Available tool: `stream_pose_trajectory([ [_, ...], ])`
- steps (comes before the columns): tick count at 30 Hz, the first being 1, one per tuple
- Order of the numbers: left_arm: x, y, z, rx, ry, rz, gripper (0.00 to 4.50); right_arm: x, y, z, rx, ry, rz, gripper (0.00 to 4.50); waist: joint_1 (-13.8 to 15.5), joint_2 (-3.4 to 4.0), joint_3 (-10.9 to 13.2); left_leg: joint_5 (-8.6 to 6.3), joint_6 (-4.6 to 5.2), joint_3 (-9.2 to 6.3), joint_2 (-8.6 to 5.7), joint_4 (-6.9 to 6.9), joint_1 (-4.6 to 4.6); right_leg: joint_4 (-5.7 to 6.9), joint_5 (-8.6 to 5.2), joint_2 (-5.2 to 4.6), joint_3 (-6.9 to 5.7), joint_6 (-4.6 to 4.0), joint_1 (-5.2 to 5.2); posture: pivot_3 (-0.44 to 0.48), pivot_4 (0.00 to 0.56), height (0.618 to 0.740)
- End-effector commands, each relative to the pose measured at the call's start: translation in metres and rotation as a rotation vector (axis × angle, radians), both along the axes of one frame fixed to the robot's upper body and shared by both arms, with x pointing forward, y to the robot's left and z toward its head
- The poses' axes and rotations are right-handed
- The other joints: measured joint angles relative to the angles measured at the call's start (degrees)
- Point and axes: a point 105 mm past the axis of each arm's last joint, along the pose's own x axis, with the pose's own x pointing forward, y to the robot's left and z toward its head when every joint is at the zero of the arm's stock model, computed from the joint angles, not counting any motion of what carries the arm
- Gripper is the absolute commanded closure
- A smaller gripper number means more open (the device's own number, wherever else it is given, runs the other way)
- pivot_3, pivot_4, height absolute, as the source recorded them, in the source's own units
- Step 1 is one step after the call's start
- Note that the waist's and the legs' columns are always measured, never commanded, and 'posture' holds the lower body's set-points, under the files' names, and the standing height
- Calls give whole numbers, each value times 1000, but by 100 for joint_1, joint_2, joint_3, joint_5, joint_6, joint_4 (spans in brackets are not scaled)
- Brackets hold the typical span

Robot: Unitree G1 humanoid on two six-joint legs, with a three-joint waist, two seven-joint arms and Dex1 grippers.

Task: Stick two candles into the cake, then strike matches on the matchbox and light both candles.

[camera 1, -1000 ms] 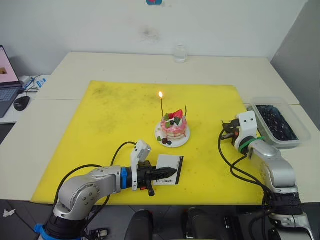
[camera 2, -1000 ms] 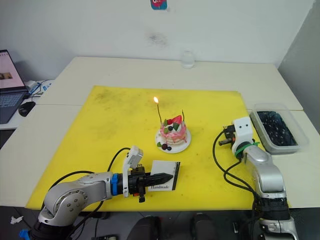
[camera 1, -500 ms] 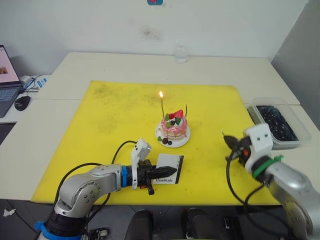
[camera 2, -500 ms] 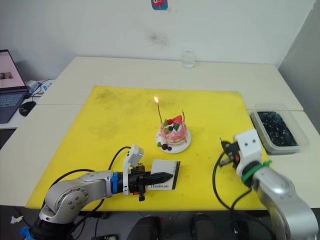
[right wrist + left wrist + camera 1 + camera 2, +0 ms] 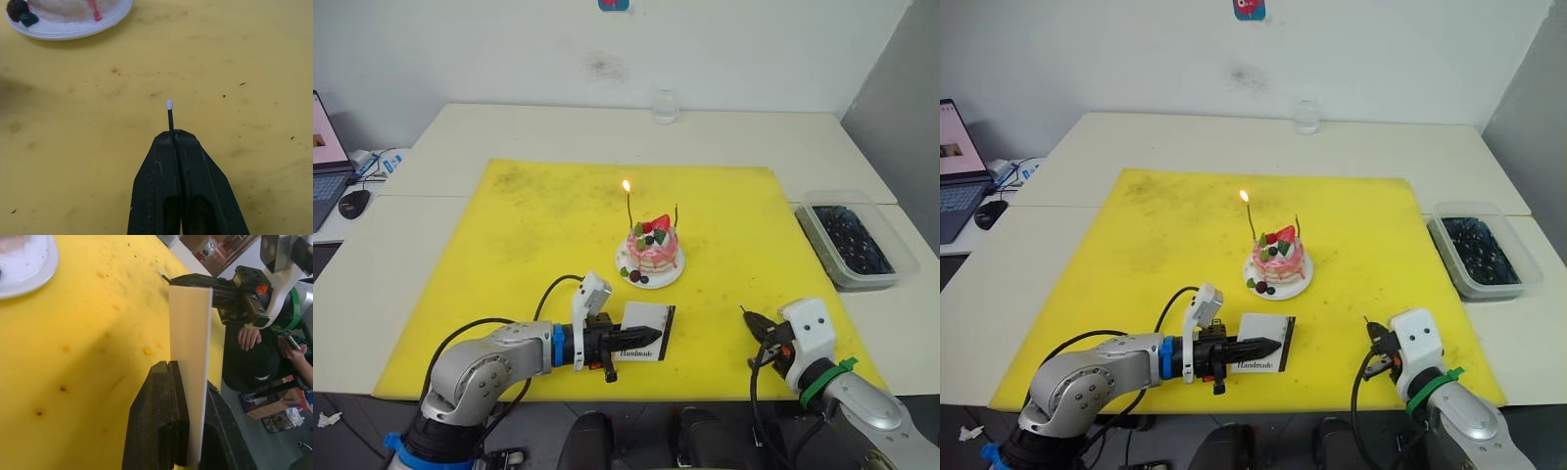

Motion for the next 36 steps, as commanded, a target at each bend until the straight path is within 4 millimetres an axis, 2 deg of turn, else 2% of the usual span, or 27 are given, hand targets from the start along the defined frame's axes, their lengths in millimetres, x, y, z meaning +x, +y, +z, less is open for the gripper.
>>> stream_pose_trajectory([
  [1,-4,-5,8,-18,-23,-41,4500,0,3,8,7,-58,15,4475,0,0,0,0,0,-1,0,-1,0,0,1,0,-1,1,0,0,150,740],
  [9,-3,-2,5,-11,-18,-46,4500,-2,1,0,27,-42,-2,4475,1,0,0,0,0,-1,1,-2,-1,0,2,0,-2,4,0,0,150,740],
  [14,-6,-2,3,-9,-12,-49,4500,-7,4,-3,-15,-48,51,2882,3,0,0,0,0,-1,0,-2,-1,0,-2,-1,-1,-3,0,0,150,740],
  [21,-9,-4,3,-13,-10,-55,4500,-9,9,-1,-18,-147,115,2882,4,0,0,0,0,-2,0,-2,0,0,-13,-1,-3,-23,0,0,150,740],
  [32,-7,-1,2,-6,-8,-53,4500,8,3,-11,12,-166,63,2882,7,0,0,0,0,-2,1,-1,0,2,-14,-1,-2,-24,1,0,150,740],
  [36,-8,-1,1,-6,-7,-53,4500,9,3,-17,30,-145,46,2882,13,0,0,0,0,-1,0,-1,0,2,-14,-1,-2,-24,1,0,150,740],
])
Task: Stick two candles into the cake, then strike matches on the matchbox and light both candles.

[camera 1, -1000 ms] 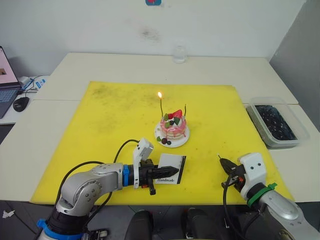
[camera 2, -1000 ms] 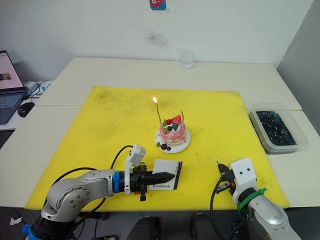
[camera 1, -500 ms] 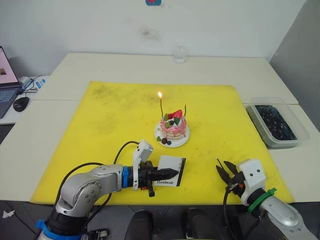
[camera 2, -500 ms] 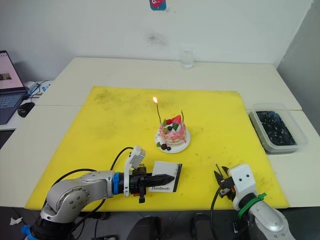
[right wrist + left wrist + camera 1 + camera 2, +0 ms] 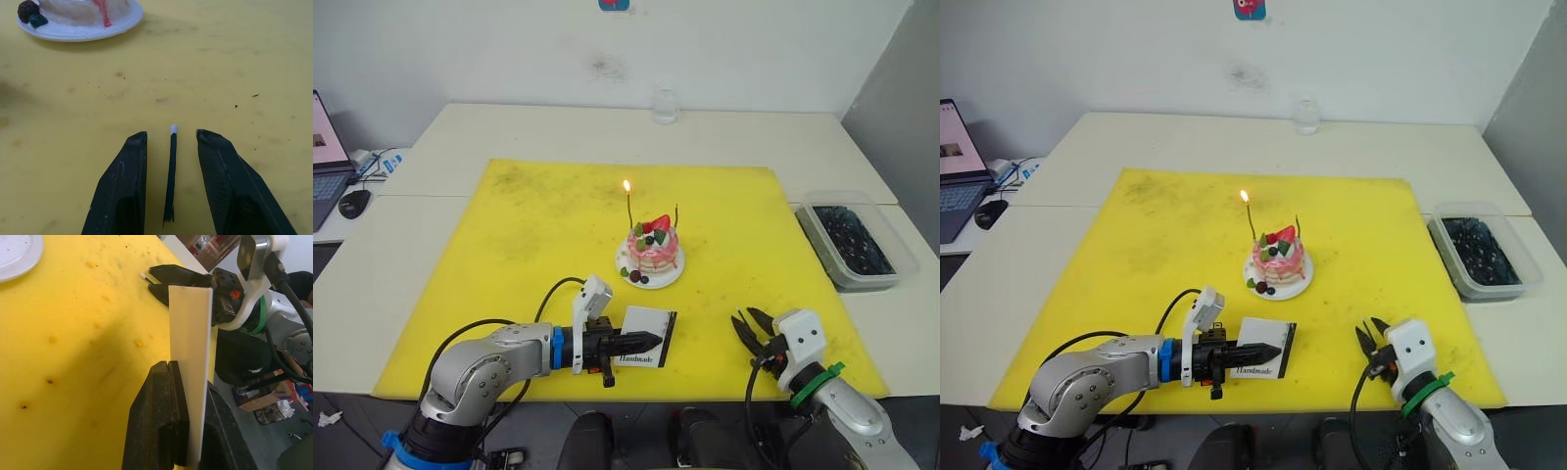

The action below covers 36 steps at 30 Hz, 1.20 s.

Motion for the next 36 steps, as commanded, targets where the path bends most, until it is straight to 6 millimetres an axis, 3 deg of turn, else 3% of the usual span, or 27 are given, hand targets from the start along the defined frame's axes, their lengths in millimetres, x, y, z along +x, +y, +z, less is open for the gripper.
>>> stream_pose_trajectory([
  [1,-3,-1,4,-6,-28,-16,4500,0,-1,3,9,-15,-12,2882,1,0,0,0,0,0,0,0,0,0,0,0,0,0,0,0,150,740],
  [17,-3,0,3,-8,-29,-16,4500,-7,0,-7,3,19,-25,2882,2,-1,-1,0,0,0,1,0,1,0,0,0,0,-1,1,0,150,740],
  [20,-3,-1,3,-7,-29,-18,4500,-8,0,-9,4,25,-26,3481,2,-1,-2,0,0,0,1,0,1,1,-1,-1,0,-1,1,0,150,740],
  [23,-3,-1,3,-6,-29,-18,4500,-8,1,-10,4,26,-28,4483,2,-2,-3,0,0,0,1,0,1,0,0,-1,0,-1,1,0,150,740],
  [31,-2,-1,4,-12,-27,-14,4500,-9,1,-5,11,15,-27,4483,2,-5,-6,0,0,-1,1,1,2,1,0,-1,-1,-1,2,0,150,740],
  [36,2,-8,16,-46,-43,-6,4500,-7,4,26,-8,-71,25,4483,10,-5,-6,0,0,0,0,1,1,1,0,-2,0,0,2,0,150,740],
])
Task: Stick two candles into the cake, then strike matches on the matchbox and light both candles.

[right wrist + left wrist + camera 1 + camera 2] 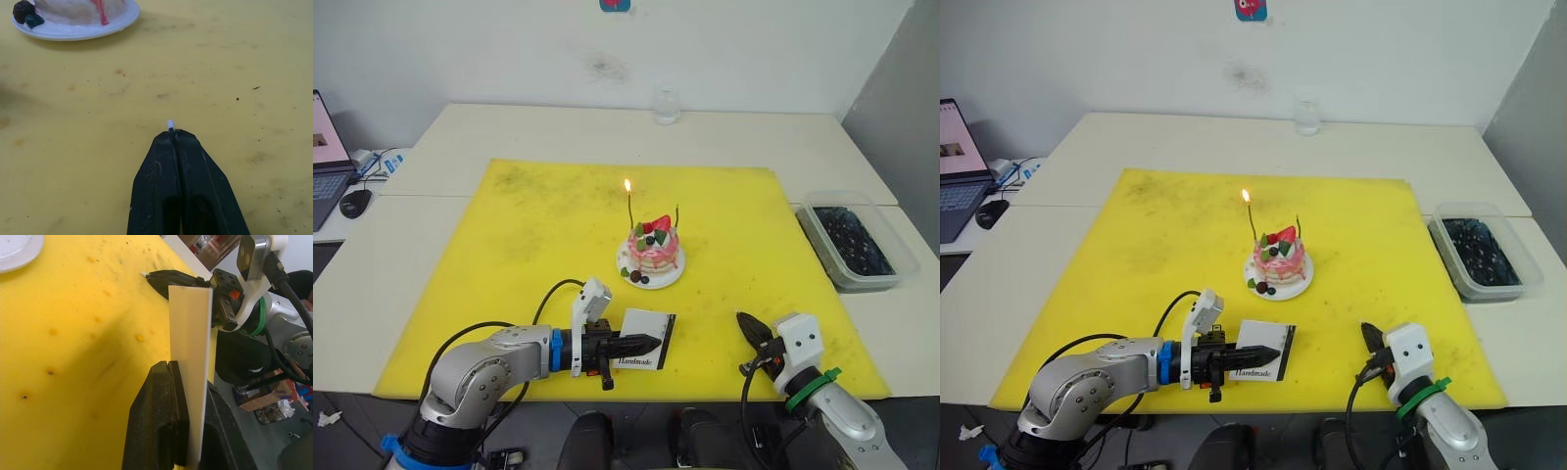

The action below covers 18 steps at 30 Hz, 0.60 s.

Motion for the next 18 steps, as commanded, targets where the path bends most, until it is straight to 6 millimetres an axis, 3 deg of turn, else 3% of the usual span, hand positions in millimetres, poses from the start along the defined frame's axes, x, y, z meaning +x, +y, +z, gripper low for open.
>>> stream_pose_trajectory([
  [1,3,-8,21,-49,-52,-14,4500,0,4,38,-18,-106,57,4483,6,0,0,0,0,0,0,1,0,0,0,0,-1,1,0,0,150,740],
  [9,20,-28,51,-119,-69,-1,4500,1,22,103,-230,-226,300,4483,6,-2,-1,1,1,-5,-5,10,1,3,29,9,-1,48,5,0,150,740],
  [18,30,-37,61,-103,-61,11,4500,-3,41,110,-440,-190,531,4483,5,-6,2,1,1,-4,-14,7,-5,-2,27,30,-1,49,3,0,150,740],
])
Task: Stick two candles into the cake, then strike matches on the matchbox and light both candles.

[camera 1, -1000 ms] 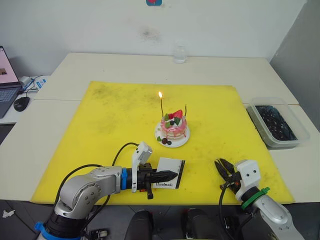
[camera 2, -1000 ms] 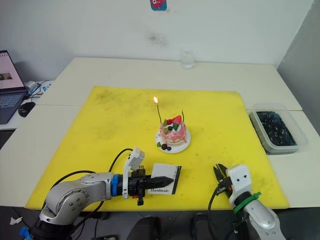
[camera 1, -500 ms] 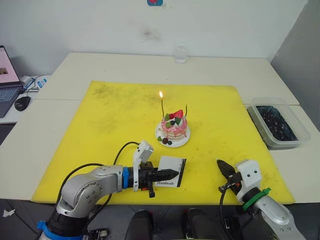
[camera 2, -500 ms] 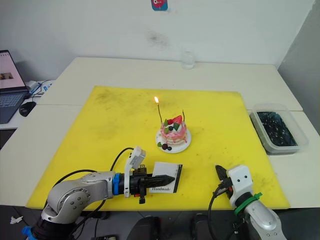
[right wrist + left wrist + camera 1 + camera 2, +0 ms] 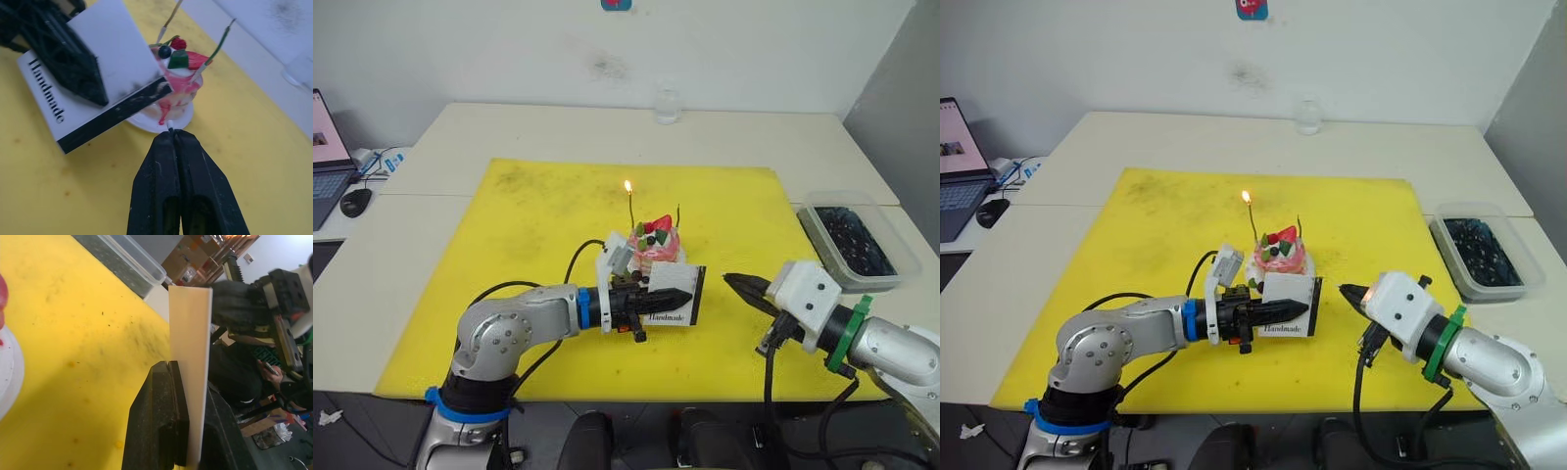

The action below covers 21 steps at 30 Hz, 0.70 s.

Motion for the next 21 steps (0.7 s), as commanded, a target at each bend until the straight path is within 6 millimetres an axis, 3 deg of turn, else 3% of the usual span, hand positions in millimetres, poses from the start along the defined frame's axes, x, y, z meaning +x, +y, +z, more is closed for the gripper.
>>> stream_pose_trajectory([
  [1,0,-2,7,-5,-23,-3,4500,-6,9,3,-35,-14,54,4483,0,0,0,0,0,-1,0,0,0,0,0,0,0,0,0,0,150,740],
  [21,-2,-3,5,9,-34,11,4500,3,21,-3,-29,-30,55,4483,1,0,0,1,0,1,4,3,0,2,1,-2,2,1,0,0,150,740],
])
